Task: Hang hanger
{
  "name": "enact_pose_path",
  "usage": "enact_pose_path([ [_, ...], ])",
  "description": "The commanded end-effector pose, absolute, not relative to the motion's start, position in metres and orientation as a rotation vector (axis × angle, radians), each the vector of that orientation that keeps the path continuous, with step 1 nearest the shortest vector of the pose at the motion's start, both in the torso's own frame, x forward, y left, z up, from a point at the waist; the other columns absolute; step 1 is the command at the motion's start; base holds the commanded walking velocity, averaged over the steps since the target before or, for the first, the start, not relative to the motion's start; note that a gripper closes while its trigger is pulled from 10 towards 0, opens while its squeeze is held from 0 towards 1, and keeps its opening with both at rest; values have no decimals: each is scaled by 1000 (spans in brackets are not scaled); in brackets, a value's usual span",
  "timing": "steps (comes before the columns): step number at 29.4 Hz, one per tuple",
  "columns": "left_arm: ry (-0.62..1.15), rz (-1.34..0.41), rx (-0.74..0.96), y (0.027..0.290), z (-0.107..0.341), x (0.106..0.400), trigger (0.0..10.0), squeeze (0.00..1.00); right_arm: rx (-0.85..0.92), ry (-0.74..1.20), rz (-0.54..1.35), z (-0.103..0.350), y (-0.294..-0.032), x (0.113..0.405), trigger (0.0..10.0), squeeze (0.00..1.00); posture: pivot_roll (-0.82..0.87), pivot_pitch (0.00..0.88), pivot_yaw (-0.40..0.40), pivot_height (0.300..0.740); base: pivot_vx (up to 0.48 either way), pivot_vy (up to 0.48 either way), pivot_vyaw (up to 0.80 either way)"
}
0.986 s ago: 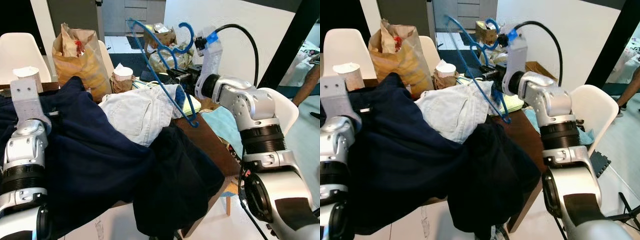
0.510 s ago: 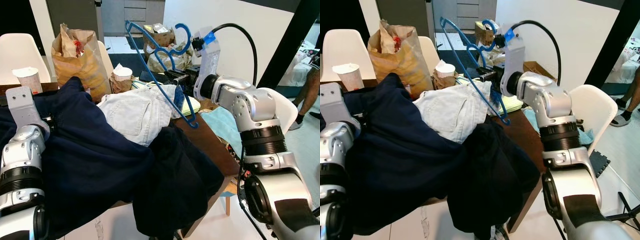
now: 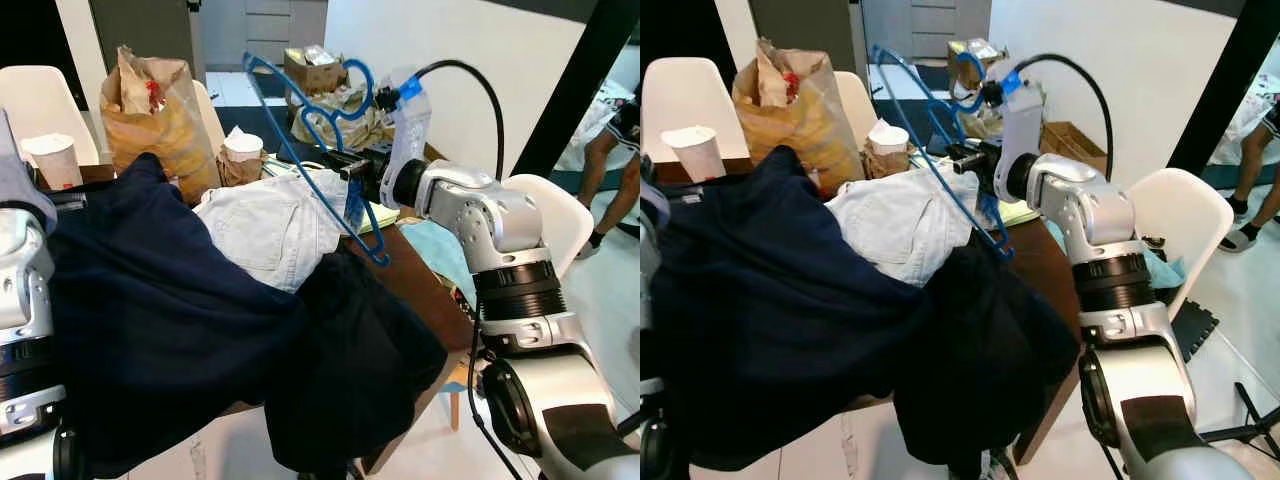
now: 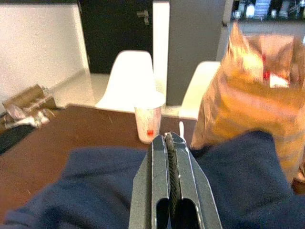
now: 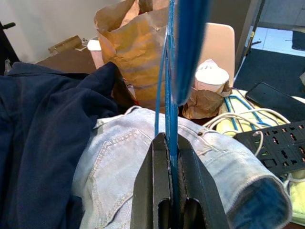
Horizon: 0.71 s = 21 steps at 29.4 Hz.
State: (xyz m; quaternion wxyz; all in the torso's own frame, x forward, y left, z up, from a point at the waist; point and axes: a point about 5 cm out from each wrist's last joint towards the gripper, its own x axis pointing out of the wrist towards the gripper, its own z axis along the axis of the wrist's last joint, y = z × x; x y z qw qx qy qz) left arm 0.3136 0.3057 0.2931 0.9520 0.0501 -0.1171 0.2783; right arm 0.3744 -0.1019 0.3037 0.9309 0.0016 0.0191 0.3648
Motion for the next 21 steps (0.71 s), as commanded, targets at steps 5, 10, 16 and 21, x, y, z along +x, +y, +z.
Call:
enact_pose_path([
  [5,-261,606,132,300,298,300,0,0,20,11,741,307,-102,376,10000,0,13,0,-70,740,0,0,0],
  [10,-122,564,-59,297,257,306,10000,1000,21,2,751,308,-100,375,10000,0,1,0,-69,740,0,0,0],
  [16,-185,538,9,282,274,304,10000,0,92,-45,776,305,-93,371,10000,0,13,0,-67,740,0,0,384],
  [21,-228,488,109,268,286,302,10000,0,154,-87,775,305,-87,371,10000,0,31,0,-70,740,0,0,764],
])
